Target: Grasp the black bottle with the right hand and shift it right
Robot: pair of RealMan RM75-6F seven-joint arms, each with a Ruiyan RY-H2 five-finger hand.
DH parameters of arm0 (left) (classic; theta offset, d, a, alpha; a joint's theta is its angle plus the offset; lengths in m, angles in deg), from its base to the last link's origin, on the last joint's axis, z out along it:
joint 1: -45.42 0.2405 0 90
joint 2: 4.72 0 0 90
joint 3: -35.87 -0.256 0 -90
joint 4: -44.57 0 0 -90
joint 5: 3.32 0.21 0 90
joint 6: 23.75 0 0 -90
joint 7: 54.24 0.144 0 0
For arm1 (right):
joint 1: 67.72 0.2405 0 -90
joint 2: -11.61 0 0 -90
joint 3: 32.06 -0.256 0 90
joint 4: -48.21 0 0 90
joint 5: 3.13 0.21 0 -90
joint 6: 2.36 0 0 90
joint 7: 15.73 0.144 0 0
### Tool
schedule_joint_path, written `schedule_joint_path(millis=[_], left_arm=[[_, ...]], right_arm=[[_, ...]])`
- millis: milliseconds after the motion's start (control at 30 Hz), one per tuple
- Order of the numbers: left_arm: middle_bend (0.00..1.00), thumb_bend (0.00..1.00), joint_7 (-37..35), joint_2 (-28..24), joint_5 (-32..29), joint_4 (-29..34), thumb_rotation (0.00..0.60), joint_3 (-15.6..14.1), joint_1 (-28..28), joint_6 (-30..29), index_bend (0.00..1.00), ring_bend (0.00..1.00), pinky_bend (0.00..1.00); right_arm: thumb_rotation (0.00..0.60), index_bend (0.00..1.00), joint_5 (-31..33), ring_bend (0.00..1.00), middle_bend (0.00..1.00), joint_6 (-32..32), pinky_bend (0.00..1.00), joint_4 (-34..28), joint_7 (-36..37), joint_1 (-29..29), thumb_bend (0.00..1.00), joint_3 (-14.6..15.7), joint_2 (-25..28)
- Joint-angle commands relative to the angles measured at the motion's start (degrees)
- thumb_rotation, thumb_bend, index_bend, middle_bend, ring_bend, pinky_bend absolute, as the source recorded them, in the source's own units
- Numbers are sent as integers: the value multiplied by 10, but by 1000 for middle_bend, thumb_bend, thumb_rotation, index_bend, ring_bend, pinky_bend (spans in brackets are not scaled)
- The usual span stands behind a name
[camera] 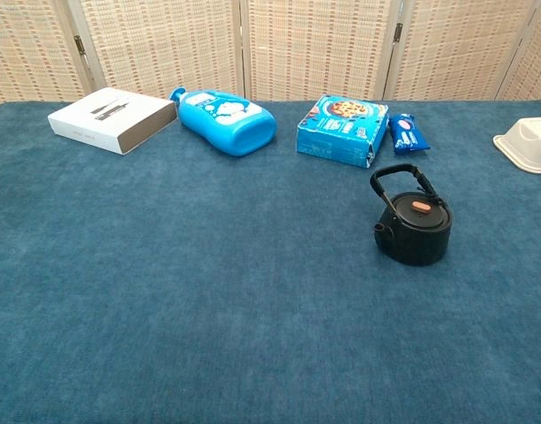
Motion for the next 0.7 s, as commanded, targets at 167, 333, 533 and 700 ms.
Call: schedule_joint_path(millis=[167,333,533,700], left_arm=[[122,274,-12,-5,2,-1,600,-4,9,-9,241,109,145],[122,273,-16,-5,1,-4,600,-7,14,-10,241,109,145],[122,274,-19,-6,0,-6,600,-10,18,-9,242,109,145],[122,273,-23,-9,-1,-8,600,-10,20,-10,243,109,145]], right_arm=[[600,53,62,19,119,-170,47,-31,-39,121,155,-40,3],[600,52,109,19,123,-248,47,-18,-60,183,355,-61,-23],[600,53,163,23,139,-305,47,21,-79,240,533,-77,-75],[600,53,199,35,178,-337,47,60,-98,280,584,-84,-117]])
